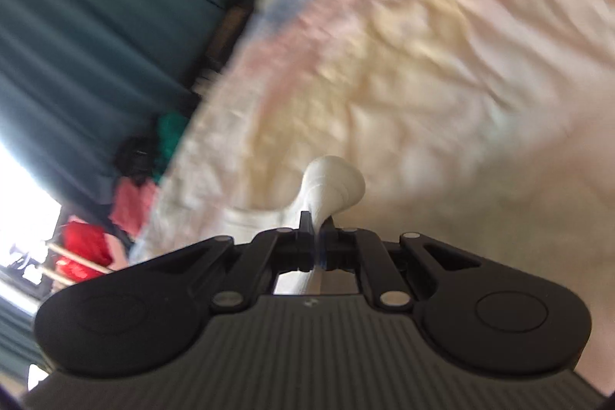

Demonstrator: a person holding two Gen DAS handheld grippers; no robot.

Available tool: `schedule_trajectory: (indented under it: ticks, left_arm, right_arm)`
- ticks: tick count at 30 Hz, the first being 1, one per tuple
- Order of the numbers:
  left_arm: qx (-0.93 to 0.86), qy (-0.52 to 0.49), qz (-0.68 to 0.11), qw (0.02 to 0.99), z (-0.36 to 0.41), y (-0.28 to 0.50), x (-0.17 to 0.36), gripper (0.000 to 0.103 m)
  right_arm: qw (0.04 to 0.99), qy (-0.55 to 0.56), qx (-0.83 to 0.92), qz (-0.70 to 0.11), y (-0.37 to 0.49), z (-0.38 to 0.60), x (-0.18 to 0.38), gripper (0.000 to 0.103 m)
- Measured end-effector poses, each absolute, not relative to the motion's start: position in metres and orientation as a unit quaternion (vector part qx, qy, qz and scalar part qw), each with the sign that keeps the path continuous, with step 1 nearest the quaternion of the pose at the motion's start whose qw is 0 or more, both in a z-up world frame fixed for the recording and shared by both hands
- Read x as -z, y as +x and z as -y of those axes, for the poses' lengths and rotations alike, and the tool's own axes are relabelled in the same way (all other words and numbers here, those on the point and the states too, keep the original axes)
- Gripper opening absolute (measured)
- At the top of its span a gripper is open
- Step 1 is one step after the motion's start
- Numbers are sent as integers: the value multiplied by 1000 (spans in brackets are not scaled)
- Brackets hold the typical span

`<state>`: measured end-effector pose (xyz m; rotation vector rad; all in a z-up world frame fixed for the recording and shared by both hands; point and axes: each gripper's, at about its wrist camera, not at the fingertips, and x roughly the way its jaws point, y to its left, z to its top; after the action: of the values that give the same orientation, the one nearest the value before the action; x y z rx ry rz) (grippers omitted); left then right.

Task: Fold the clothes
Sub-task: 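Grasp a ribbed cuff with the left gripper while the right gripper holds the waistband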

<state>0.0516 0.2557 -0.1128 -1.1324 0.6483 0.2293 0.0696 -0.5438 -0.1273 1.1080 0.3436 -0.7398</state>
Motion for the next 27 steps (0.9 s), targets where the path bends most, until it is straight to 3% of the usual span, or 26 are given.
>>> schedule_trajectory:
  ticks: [6, 8, 10, 13, 21, 27]
  left_arm:
    - [-116, -559, -268, 776, -272, 74, 130, 92]
    - [-120, -557, -262, 779, -279, 82, 130, 73]
    - [-125, -558, -263, 777, -289, 88, 130, 40]
    - [-119, -574, -259, 767, -308, 84, 128, 15]
    - [-123, -537, -227, 803, -357, 53, 47, 11]
    - [-124, -513, -262, 808, -374, 19, 36, 11]
  right_arm:
    - [750, 518, 359, -202, 76, 548, 156, 6]
    - [758, 505, 358, -204, 77, 546, 157, 6]
    - [759, 505, 357, -204, 78, 546, 160, 6]
    - [753, 515, 352, -211, 78, 551, 164, 6]
    - [798, 478, 291, -225, 74, 570, 126, 5]
    - [812, 450, 287, -234, 42, 571, 120, 5]
